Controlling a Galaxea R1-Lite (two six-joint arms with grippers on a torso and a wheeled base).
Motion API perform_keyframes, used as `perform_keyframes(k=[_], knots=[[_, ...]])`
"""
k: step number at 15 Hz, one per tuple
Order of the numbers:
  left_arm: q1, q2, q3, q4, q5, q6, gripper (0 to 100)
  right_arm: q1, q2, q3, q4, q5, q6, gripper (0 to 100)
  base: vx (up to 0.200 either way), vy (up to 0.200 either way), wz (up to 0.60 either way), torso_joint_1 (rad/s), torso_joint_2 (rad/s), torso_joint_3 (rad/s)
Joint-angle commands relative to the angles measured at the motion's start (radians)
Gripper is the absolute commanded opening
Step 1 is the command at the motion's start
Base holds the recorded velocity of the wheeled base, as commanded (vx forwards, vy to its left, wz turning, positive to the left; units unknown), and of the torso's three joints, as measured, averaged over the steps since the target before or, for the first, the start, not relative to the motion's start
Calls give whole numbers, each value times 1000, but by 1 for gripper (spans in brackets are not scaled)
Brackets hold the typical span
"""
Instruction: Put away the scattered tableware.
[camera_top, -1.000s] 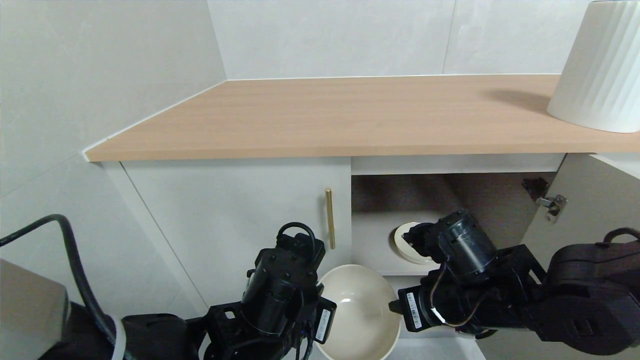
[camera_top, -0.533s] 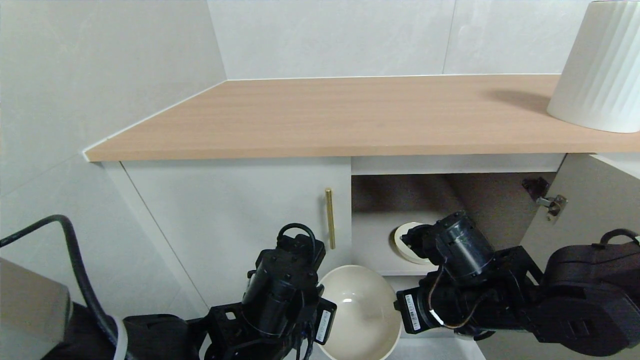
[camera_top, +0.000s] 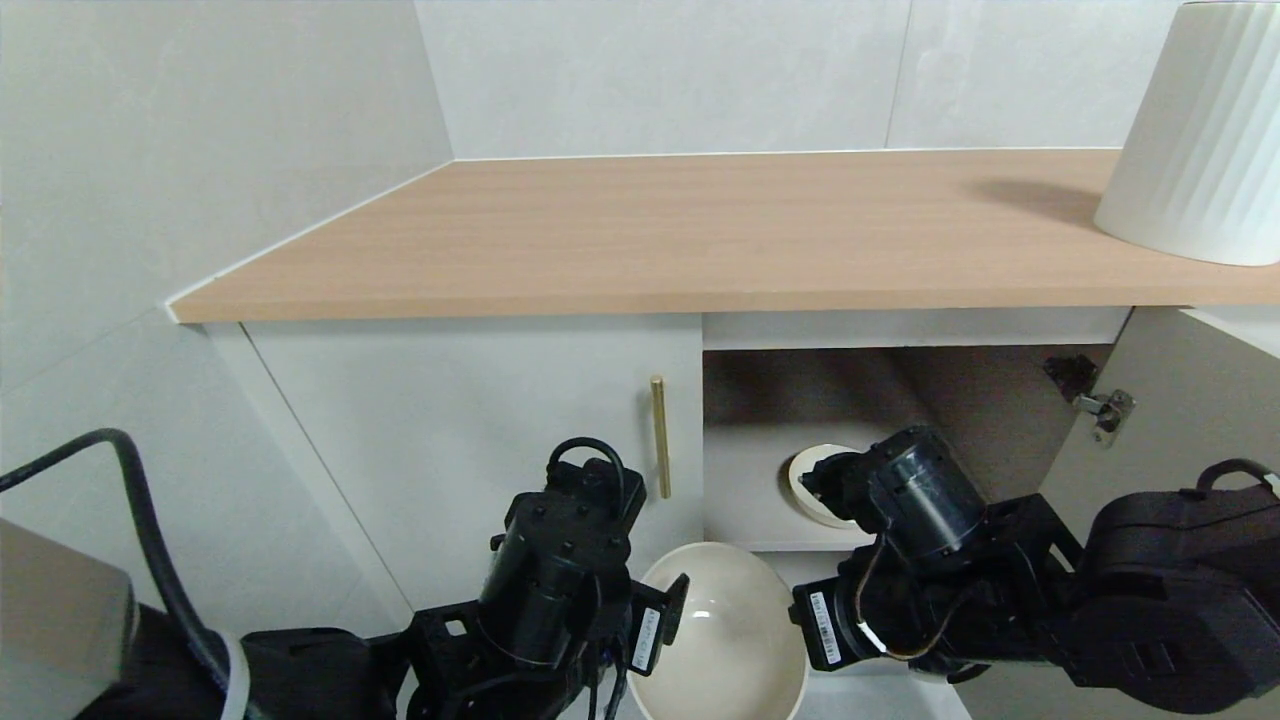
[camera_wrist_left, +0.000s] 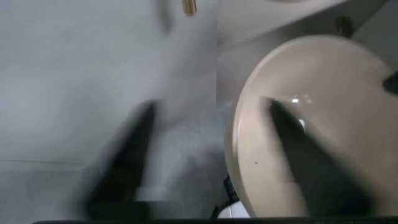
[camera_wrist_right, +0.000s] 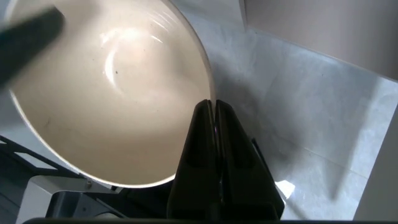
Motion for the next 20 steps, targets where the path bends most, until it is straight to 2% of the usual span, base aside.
perform_keyframes(k=[1, 4, 6, 9, 11, 14, 16, 20], knots=[[0, -1, 0, -1, 3, -1, 100, 1, 1, 0, -2, 0, 1, 0, 0, 0, 0, 0, 0, 0], [12, -14, 0, -17, 26, -1, 100, -8, 8, 0, -2, -3, 4, 0, 0, 0, 0, 0, 0, 0], [32, -27, 6, -32, 31, -1, 100, -77, 14, 1, -2, -7, 28, 0, 0, 0, 0, 0, 0, 0], [32, -23, 13, -34, 29, 1, 100, -166, 35, -16, -2, -7, 103, 0, 0, 0, 0, 0, 0, 0], [32, -23, 14, -34, 29, 1, 100, -263, 84, -36, -14, -9, 191, 0, 0, 0, 0, 0, 0, 0], [34, -20, 14, -34, 29, 1, 100, -315, 130, -71, -71, -26, 291, 0, 0, 0, 0, 0, 0, 0], [34, -20, 14, -34, 29, 1, 100, -366, 175, -109, -115, -93, 338, 0, 0, 0, 0, 0, 0, 0], [34, -14, 14, -34, 29, 1, 100, -430, 225, -160, -125, -110, 355, 0, 0, 0, 0, 0, 0, 0]])
